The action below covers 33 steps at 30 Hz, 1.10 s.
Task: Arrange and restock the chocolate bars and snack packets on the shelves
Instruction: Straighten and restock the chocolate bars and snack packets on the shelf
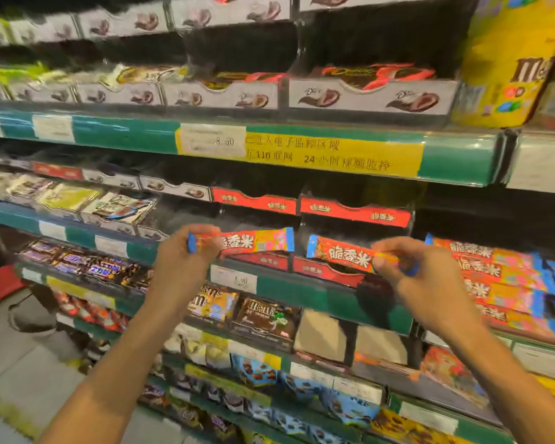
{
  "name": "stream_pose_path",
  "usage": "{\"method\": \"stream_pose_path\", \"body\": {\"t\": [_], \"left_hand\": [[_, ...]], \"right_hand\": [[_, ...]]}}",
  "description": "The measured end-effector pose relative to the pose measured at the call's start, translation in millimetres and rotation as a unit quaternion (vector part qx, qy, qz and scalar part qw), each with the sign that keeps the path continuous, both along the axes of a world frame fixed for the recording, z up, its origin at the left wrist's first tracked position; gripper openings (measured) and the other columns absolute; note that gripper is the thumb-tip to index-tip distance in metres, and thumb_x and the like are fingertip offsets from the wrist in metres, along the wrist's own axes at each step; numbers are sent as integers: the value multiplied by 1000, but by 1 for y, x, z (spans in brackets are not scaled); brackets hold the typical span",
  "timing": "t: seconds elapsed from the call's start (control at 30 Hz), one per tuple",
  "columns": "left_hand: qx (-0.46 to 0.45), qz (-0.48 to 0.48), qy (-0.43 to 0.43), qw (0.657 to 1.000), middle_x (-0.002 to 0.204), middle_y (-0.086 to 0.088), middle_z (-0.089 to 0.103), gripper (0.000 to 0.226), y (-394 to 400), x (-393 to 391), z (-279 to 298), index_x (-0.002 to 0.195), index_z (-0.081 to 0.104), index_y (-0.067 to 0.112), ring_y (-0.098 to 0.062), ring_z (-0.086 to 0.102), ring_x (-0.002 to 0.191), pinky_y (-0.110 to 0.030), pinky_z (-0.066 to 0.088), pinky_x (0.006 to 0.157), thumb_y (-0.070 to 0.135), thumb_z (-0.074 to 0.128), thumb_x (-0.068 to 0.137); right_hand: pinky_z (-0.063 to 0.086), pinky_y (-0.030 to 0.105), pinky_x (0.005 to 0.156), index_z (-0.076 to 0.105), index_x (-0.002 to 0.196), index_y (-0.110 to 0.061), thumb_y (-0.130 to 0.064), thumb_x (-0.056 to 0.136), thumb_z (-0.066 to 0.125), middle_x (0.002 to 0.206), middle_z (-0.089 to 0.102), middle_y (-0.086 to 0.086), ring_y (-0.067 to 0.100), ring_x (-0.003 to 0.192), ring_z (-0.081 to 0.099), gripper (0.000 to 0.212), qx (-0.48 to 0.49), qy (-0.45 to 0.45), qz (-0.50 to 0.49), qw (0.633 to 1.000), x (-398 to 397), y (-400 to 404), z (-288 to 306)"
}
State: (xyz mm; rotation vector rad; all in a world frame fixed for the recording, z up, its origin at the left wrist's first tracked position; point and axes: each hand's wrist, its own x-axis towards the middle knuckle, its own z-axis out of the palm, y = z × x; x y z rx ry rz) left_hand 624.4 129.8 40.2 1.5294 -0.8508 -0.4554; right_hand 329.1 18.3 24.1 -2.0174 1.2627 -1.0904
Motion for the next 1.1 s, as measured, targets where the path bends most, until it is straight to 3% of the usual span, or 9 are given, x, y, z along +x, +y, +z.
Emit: {"method": "stream_pose_path", "body": {"t": [0.13, 0.2, 0.3, 0.43, 0.5, 0.6, 0.8, 0.9, 1.1], "left_hand": [[-7, -26, -106, 994, 74, 3, 61, 8, -35, 27, -2, 90, 68, 18, -9, 54, 66, -14, 41, 57, 10, 70, 89], [15, -51, -187, 981, 67, 13, 59, 7, -49, 38, -4, 92, 68, 17, -4, 53, 57, -12, 39, 54, 11, 68, 90], [39, -111, -203, 972, 72, 14, 64, 18, -64, 53, -7, 85, 66, 30, 1, 58, 65, -10, 41, 58, 13, 69, 89], [103, -161, -247, 950, 87, 8, 67, 12, -79, 70, -10, 85, 67, 33, -5, 59, 73, -24, 42, 64, 22, 71, 88], [119, -181, -293, 931, 91, 12, 67, 11, -83, 77, -9, 81, 66, 36, -10, 61, 81, -34, 48, 78, 27, 70, 87], [117, -200, -359, 904, 91, 17, 60, 14, -84, 77, -4, 78, 62, 40, -15, 58, 96, -49, 43, 98, 32, 67, 88], [120, -205, -444, 864, 97, 14, 59, 14, -96, 77, -1, 85, 63, 43, -15, 52, 108, -44, 31, 103, 31, 65, 91], [136, -205, -482, 841, 103, 15, 60, 13, -98, 76, -2, 90, 70, 37, -12, 48, 110, -41, 26, 101, 29, 60, 94], [123, -261, -485, 826, 107, 13, 57, 18, -93, 64, -7, 110, 67, 39, -12, 49, 108, -38, 32, 100, 40, 56, 95]], "right_hand": [[50, 28, 74, 69, 98, -33, -22, 90, 70, 86, 67, -21, 2, 82, 62, 14, -9, 64, -19, 998, 10, -6, 6], [51, 29, 76, 68, 97, -33, -21, 91, 69, 89, 68, -20, 3, 85, 64, 14, 0, 75, -16, 997, 14, -8, 8], [50, 25, 74, 68, 96, -31, -20, 92, 68, 90, 69, -16, 4, 87, 65, 11, 25, 105, -6, 994, 24, -8, 11], [49, 24, 71, 68, 94, -29, -20, 92, 69, 85, 69, -15, 6, 83, 66, 9, 30, 147, -21, 988, 33, -7, 12], [52, 25, 74, 70, 94, -28, -20, 90, 71, 86, 71, -14, 2, 82, 66, 8, 11, 175, -34, 984, 36, -8, 13], [54, 29, 77, 70, 91, -30, -19, 89, 72, 86, 72, -12, 3, 80, 67, 11, -7, 214, -50, 976, 39, -8, 12], [56, 42, 80, 75, 86, -35, -32, 87, 68, 88, 73, -17, 8, 81, 67, 7, -27, 302, -81, 950, 41, -10, 13], [51, 46, 87, 73, 94, -39, -41, 88, 66, 97, 71, -14, 16, 92, 64, 10, -47, 338, -86, 936, 44, -7, 14], [51, 30, 86, 69, 120, -33, -44, 97, 54, 117, 66, -8, 12, 104, 60, 29, -45, 341, -23, 939, 60, 4, 9]]}}
